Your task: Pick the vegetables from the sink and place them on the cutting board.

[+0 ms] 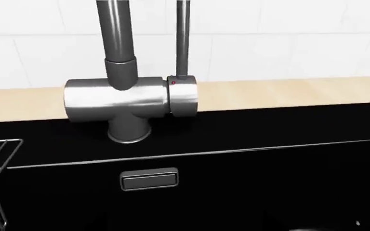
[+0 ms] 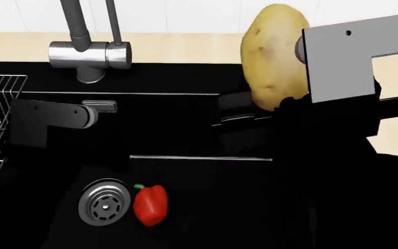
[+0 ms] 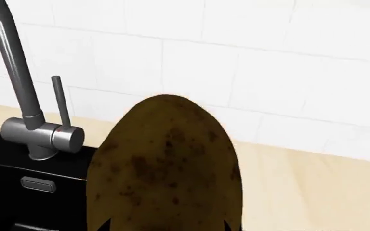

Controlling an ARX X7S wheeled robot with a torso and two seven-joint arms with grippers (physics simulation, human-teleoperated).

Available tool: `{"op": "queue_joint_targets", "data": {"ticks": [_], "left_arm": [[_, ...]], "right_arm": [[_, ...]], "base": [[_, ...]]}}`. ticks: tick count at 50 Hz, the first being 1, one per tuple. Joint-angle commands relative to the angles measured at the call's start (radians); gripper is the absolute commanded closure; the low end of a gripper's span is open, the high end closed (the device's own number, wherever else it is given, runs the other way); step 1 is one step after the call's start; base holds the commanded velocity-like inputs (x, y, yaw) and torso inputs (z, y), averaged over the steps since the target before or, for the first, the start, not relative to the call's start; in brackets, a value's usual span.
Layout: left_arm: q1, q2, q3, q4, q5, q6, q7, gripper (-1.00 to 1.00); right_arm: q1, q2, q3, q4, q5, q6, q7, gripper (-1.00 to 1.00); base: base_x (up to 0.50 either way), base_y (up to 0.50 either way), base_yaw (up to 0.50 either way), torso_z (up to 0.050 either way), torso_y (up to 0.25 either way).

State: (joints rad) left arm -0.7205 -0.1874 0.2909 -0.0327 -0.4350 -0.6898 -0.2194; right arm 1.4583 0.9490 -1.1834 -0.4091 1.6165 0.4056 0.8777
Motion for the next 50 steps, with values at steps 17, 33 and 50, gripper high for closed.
{"op": "queue_joint_targets", "data": {"ticks": [17, 33, 50], "left_arm": [[-0.290, 0.185, 0.263, -0.827, 0.020, 0.202, 0.120, -1.00], [-0.392, 0.187, 0.815, -1.110, -0.466, 0.396, 0.052, -1.00], [-0.404, 0.187, 1.113, -1.158, -0.755, 0.443, 0.036, -1.00]], "right_arm": [[-0.055, 0.162, 0.045, -0.202, 0.017, -0.067, 0.070, 1.00], [-0.073, 0.181, 0.046, -0.211, 0.015, -0.074, 0.065, 1.00], [-0.073, 0.162, 0.045, -0.205, 0.018, -0.065, 0.061, 1.00]], "base": [[0.00, 0.00, 0.00, 0.000, 0.000], [0.00, 0.00, 0.00, 0.000, 0.000], [0.00, 0.00, 0.00, 0.000, 0.000]]}}
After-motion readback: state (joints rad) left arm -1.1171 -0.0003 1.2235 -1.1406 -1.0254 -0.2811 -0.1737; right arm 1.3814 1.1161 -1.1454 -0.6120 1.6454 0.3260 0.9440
